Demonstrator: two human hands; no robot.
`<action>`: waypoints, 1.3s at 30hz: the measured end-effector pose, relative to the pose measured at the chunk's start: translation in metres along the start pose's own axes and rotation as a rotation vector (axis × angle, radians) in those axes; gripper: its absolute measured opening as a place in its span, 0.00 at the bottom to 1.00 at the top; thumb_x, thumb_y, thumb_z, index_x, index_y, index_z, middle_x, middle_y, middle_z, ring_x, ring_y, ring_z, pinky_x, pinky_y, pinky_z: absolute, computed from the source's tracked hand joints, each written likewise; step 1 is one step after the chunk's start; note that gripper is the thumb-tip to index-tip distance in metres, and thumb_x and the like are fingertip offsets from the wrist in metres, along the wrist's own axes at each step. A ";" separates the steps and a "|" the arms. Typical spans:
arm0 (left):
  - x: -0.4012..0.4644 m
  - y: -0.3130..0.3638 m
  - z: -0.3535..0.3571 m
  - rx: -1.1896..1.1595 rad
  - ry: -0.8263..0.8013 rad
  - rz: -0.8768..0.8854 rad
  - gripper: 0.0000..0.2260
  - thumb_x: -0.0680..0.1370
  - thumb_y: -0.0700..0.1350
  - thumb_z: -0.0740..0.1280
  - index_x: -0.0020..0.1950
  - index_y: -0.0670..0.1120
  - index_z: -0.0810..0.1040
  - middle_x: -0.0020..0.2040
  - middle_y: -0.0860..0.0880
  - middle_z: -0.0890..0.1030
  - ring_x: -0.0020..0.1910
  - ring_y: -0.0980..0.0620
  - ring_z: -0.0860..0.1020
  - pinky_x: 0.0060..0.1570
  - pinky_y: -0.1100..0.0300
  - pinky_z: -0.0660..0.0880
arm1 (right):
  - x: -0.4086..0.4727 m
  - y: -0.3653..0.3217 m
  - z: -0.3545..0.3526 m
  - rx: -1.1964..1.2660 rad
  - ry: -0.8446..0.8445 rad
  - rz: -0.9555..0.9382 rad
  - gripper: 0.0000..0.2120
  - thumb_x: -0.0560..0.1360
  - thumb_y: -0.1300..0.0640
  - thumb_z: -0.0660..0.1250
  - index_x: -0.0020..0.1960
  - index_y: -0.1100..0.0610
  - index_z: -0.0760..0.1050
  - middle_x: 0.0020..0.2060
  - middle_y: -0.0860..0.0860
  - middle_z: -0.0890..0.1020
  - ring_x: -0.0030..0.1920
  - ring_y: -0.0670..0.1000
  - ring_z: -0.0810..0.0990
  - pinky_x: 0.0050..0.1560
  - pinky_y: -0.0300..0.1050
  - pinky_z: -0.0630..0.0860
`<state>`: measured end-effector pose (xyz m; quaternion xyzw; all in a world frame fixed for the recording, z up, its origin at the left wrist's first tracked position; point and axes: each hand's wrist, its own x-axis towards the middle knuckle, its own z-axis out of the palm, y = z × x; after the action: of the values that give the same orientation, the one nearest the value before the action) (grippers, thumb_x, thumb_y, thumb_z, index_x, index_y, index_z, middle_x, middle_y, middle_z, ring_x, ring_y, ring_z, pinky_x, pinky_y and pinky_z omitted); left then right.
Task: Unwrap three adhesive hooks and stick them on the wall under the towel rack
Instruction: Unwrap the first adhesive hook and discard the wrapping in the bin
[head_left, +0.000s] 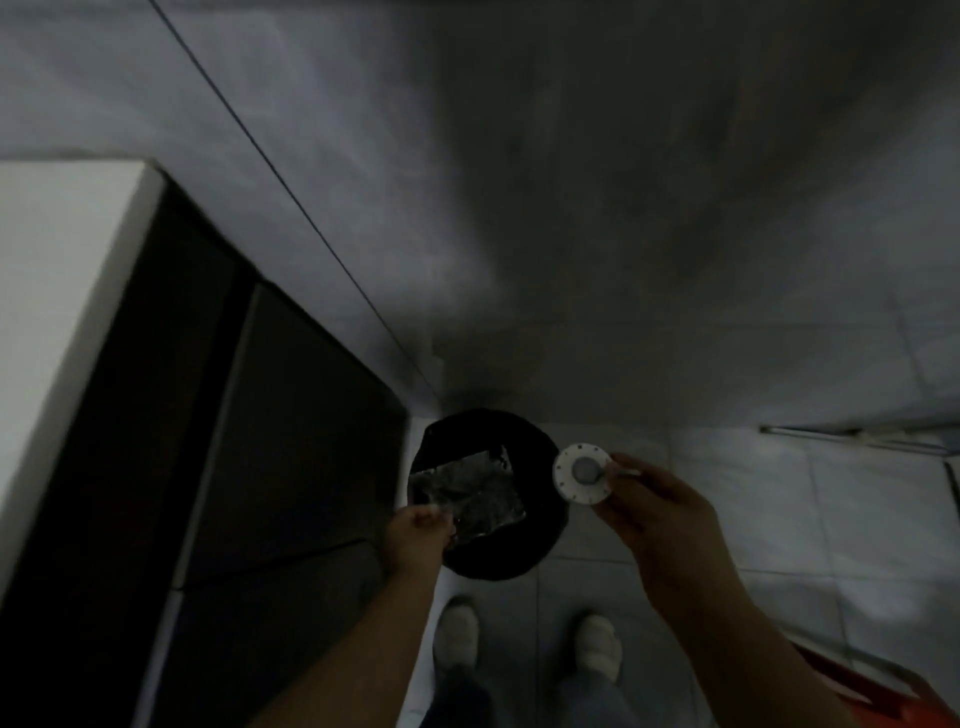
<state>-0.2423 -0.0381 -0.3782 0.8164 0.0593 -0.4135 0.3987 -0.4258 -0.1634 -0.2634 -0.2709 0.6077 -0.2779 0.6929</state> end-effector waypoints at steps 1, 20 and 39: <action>0.016 -0.013 0.004 0.024 -0.012 -0.008 0.04 0.72 0.29 0.69 0.45 0.34 0.79 0.34 0.43 0.78 0.35 0.44 0.76 0.40 0.56 0.77 | 0.009 0.011 -0.002 -0.003 0.008 0.003 0.05 0.73 0.63 0.68 0.46 0.57 0.81 0.45 0.55 0.86 0.47 0.51 0.84 0.46 0.44 0.80; 0.067 -0.059 0.045 0.412 -0.175 -0.092 0.13 0.73 0.31 0.68 0.57 0.32 0.78 0.54 0.36 0.80 0.60 0.35 0.76 0.60 0.49 0.73 | 0.048 0.077 -0.023 -0.039 0.051 0.151 0.05 0.73 0.66 0.66 0.48 0.60 0.79 0.46 0.59 0.84 0.47 0.56 0.83 0.43 0.44 0.77; -0.117 0.071 -0.007 -0.509 -0.506 -0.419 0.20 0.72 0.55 0.68 0.58 0.44 0.81 0.51 0.42 0.86 0.50 0.44 0.84 0.44 0.53 0.81 | -0.037 0.035 0.037 -0.675 -0.220 -0.434 0.22 0.68 0.61 0.73 0.47 0.34 0.74 0.45 0.36 0.81 0.48 0.34 0.79 0.45 0.24 0.73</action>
<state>-0.2839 -0.0543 -0.2484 0.5344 0.2247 -0.6456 0.4971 -0.3911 -0.1112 -0.2585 -0.6329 0.5157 -0.1720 0.5513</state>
